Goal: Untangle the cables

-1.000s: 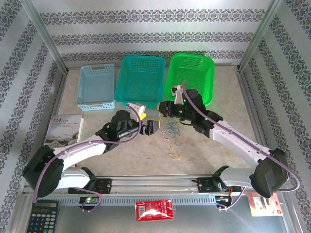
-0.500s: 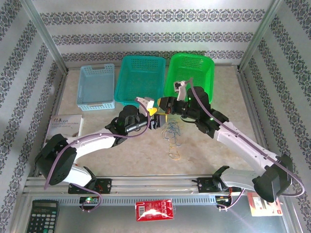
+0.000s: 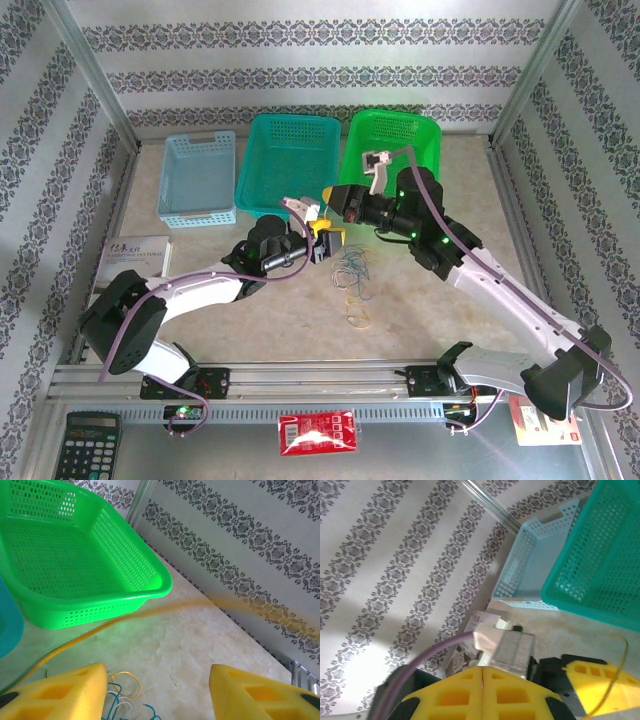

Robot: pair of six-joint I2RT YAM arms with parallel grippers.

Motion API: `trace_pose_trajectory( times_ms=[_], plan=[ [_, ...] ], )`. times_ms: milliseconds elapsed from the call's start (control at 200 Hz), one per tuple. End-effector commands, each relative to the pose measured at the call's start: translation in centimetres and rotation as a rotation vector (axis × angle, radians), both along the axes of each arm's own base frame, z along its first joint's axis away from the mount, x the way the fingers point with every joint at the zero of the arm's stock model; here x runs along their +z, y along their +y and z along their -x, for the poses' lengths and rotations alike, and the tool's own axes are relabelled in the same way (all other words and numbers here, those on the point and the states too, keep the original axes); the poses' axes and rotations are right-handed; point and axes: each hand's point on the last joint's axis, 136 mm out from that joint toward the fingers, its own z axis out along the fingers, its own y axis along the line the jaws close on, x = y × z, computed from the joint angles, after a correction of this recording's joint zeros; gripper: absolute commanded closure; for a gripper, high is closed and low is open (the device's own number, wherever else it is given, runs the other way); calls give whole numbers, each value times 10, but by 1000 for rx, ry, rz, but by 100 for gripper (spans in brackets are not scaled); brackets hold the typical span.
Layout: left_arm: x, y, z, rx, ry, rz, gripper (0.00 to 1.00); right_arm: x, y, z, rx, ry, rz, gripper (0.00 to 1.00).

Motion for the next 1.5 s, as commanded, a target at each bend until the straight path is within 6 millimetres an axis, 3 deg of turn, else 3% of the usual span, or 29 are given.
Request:
trace_pose_trajectory(
  times_ms=[0,115,235,490,674,794,934,1049,1089,1149,1189,1259,1494],
  plan=[
    [21,-11,1,-31,-38,68,47,39,-3,-6,7,-64,-76,100],
    [19,-11,2,-32,-33,68,54,56,-10,-16,-9,-87,-97,100],
    [16,-8,4,-29,-28,62,55,70,-24,-31,-51,-109,-106,100],
    [8,1,10,-9,-12,51,55,78,-88,-89,-263,-122,-93,100],
    [5,8,12,15,-2,43,44,41,-156,-149,-504,-57,-47,100],
    [5,11,12,27,5,37,37,4,-184,-187,-575,-5,2,100],
    [4,15,13,41,15,32,31,-46,-193,-226,-568,74,70,100],
    [7,17,14,50,16,34,27,-84,-197,-247,-572,133,116,100],
    [7,18,14,54,18,32,23,-96,-198,-253,-574,151,129,92],
    [6,19,15,56,23,28,14,-109,-198,-260,-565,173,145,66],
    [7,20,15,59,25,25,11,-113,-197,-263,-555,177,150,53],
    [6,21,16,60,29,22,2,-111,-194,-264,-543,171,145,43],
    [1,24,16,75,39,15,0,-85,-186,-240,-526,114,144,42]
  ],
)
